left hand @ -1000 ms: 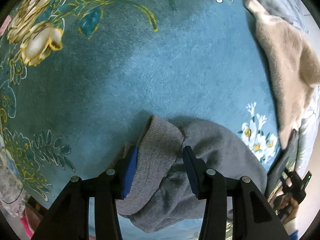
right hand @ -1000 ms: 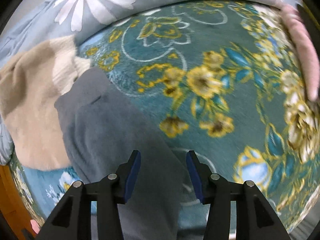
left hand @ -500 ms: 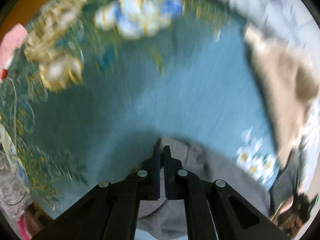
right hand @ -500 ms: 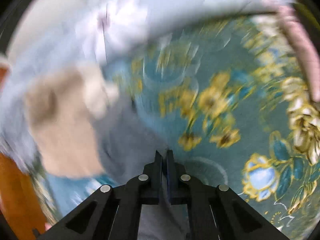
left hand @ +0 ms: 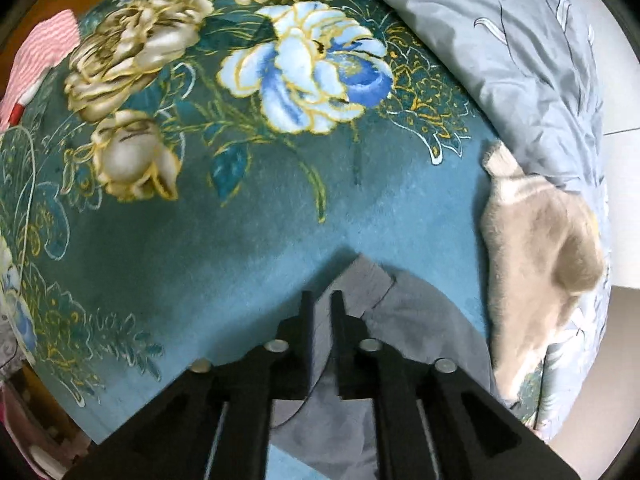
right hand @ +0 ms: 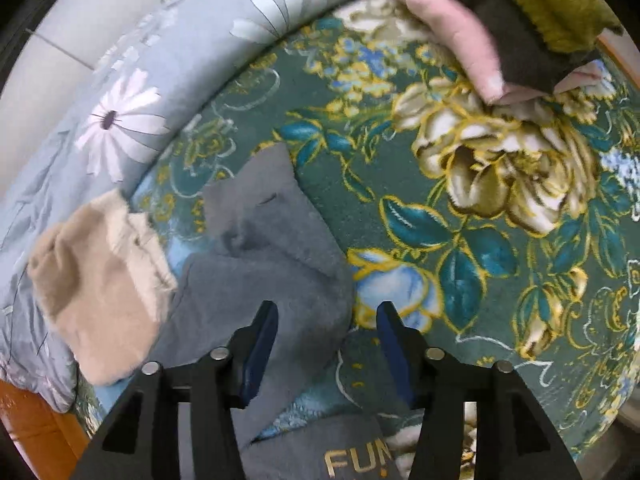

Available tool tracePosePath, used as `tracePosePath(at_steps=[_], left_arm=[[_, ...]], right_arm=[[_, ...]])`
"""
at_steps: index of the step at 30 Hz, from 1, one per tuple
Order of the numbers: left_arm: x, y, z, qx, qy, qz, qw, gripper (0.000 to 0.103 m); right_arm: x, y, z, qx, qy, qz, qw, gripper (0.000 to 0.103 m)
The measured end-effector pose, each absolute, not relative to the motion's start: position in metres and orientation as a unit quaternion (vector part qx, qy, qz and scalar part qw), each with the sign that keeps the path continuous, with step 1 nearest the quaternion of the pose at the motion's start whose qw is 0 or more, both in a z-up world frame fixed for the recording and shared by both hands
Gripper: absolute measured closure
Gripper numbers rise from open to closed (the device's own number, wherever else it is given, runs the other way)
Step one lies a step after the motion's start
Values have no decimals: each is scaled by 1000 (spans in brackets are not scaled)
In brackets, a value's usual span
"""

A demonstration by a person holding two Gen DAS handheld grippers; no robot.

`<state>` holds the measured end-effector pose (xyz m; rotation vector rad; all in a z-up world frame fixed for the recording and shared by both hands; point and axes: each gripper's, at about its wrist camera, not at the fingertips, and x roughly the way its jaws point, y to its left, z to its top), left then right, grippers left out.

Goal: Fold clothes

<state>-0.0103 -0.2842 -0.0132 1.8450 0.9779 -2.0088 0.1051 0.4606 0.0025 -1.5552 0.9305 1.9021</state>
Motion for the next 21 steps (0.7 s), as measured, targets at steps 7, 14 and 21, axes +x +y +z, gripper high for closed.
tracePosePath(at_steps=[7, 14, 21], left_arm=[[53, -287, -19, 653, 353, -658, 125, 72], [99, -278, -24, 676, 363, -629, 126, 69], [113, -268, -6, 683, 337, -637, 118, 69]], right_arm=[[174, 438, 2, -603, 367, 666, 243, 43], [222, 381, -7, -656, 329, 655, 177, 39], [217, 348, -40, -695, 257, 650, 169, 37]])
